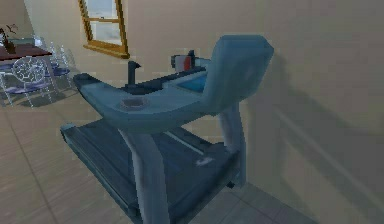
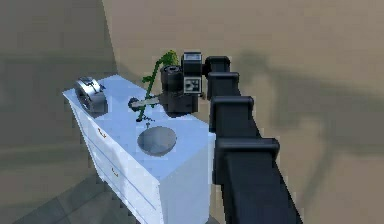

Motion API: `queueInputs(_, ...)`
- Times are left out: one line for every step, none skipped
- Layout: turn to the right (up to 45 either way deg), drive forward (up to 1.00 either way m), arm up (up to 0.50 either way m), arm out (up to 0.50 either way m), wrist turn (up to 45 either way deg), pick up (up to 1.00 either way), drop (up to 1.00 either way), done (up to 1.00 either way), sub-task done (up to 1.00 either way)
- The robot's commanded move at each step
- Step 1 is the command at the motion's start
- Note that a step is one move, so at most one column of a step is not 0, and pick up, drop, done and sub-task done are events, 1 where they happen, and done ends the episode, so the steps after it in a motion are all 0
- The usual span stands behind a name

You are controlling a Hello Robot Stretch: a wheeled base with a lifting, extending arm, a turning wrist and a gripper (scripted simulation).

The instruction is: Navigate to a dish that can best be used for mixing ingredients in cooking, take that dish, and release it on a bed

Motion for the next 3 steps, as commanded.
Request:
queueInputs(0.0,0.0,-0.2,0.0,0.0,0.0,0.0,0.0,0.0)
queueInputs(0.0,0.0,0.0,0.0,0.0,1.0,0.0,0.0,0.0)
queueInputs(0.0,0.0,0.1,0.0,0.0,0.0,0.0,0.0,0.0)
